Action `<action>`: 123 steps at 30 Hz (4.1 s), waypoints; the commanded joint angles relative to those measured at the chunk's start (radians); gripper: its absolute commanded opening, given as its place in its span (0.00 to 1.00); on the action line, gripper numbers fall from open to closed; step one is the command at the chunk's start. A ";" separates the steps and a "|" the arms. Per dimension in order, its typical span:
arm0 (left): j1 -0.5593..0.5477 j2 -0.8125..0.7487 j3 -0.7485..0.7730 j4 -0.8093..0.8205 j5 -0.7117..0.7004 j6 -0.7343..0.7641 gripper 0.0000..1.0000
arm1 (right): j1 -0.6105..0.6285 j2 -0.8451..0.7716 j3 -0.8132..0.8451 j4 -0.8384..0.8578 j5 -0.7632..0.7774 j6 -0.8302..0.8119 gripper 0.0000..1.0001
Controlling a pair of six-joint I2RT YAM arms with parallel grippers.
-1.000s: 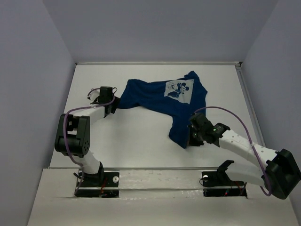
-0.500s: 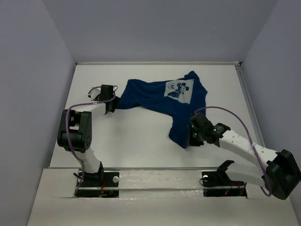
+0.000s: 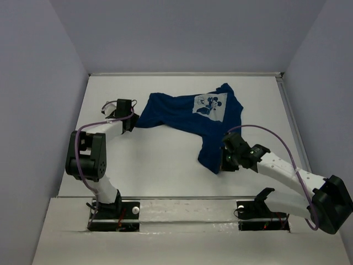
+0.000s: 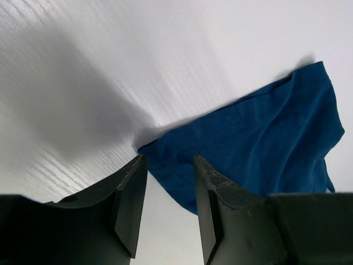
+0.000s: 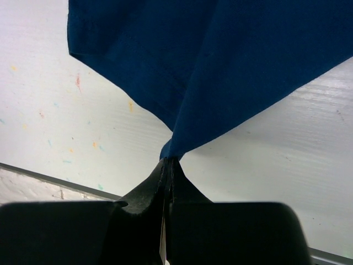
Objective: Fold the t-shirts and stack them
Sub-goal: Flatten the tshirt out
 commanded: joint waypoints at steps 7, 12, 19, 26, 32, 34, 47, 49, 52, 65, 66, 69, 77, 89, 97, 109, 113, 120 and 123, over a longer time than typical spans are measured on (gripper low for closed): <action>0.005 0.014 0.017 -0.039 -0.008 0.015 0.38 | 0.007 -0.010 -0.006 0.021 0.005 -0.018 0.00; 0.005 0.032 0.022 -0.018 0.006 0.015 0.38 | 0.007 0.005 0.000 0.029 0.002 -0.024 0.00; 0.005 0.069 0.048 -0.019 0.011 0.015 0.34 | 0.007 0.014 0.006 0.026 0.009 -0.030 0.00; 0.005 0.075 0.045 -0.011 0.006 0.009 0.23 | 0.007 0.021 0.008 0.027 0.012 -0.036 0.00; 0.005 0.063 0.072 -0.059 -0.028 0.016 0.02 | 0.007 0.014 0.011 0.021 0.015 -0.036 0.00; 0.005 0.049 0.074 -0.062 -0.031 0.024 0.00 | 0.007 0.010 0.015 0.015 0.015 -0.036 0.00; -0.168 -0.366 0.474 -0.229 -0.150 0.352 0.00 | 0.007 -0.108 0.884 -0.342 0.504 -0.231 0.00; -0.188 -0.449 0.525 -0.232 -0.181 0.378 0.00 | 0.007 -0.084 1.112 -0.390 0.599 -0.287 0.00; -0.188 -0.521 0.650 -0.240 -0.184 0.403 0.00 | 0.007 -0.053 1.329 -0.410 0.689 -0.373 0.00; -0.188 -0.551 0.987 -0.347 -0.230 0.495 0.00 | 0.007 0.148 1.715 0.064 0.845 -0.953 0.00; -0.188 -0.543 0.987 -0.347 -0.232 0.499 0.00 | 0.007 0.168 1.715 0.154 0.846 -0.991 0.00; -0.158 -0.505 0.956 -0.338 -0.230 0.506 0.00 | 0.007 0.272 1.714 0.306 0.809 -1.129 0.00; 0.000 -0.358 0.801 -0.255 -0.098 0.476 0.00 | -0.356 0.494 1.646 0.119 0.408 -0.771 0.00; 0.079 0.020 1.248 -0.237 0.006 0.380 0.00 | -0.637 0.889 2.140 0.113 0.185 -0.518 0.00; 0.135 0.019 1.386 -0.143 0.027 0.412 0.00 | -0.637 0.775 2.080 0.334 0.116 -0.558 0.00; 0.198 -0.320 0.515 0.096 0.041 0.472 0.00 | -0.637 0.227 0.846 0.466 -0.048 -0.501 0.00; 0.198 -0.518 0.066 0.196 0.047 0.507 0.00 | -0.637 -0.023 0.295 0.497 -0.091 -0.397 0.00; 0.208 -0.681 -0.343 0.200 0.089 0.461 0.00 | -0.637 -0.121 0.033 0.186 -0.232 -0.222 0.00; 0.208 -0.701 -0.426 0.164 0.098 0.444 0.00 | -0.637 -0.133 -0.020 0.071 -0.324 -0.168 0.00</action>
